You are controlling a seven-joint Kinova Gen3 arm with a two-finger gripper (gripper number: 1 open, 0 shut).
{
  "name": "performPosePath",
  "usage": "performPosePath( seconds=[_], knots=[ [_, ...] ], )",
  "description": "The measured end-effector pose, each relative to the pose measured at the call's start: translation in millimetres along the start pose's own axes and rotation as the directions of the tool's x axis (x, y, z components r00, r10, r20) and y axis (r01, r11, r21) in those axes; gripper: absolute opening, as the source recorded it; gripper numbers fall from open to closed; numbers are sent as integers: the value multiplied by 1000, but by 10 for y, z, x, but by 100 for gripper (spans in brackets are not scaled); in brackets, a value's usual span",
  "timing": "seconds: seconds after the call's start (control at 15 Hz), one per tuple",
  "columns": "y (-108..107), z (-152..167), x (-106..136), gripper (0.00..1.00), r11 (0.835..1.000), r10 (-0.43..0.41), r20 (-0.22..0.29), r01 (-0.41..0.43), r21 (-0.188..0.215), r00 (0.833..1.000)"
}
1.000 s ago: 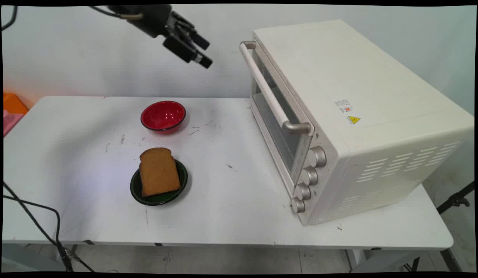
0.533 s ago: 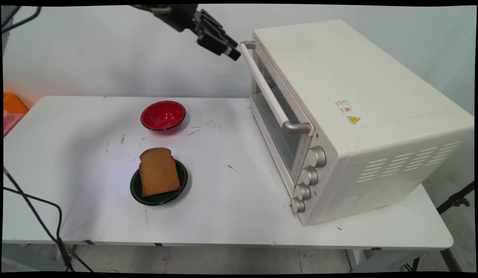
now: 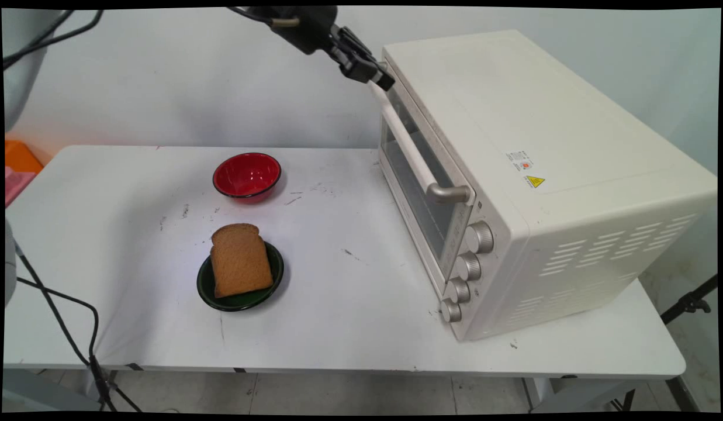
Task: Open the oven
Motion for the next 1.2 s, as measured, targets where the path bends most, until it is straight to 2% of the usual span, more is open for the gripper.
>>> performPosePath(
  seconds=[0.4,1.2],
  knots=[
    [42,314,44,0,1000,-13,13,13,-16,1000],
    [92,675,7,0,999,-35,44,36,-31,998]
  ],
)
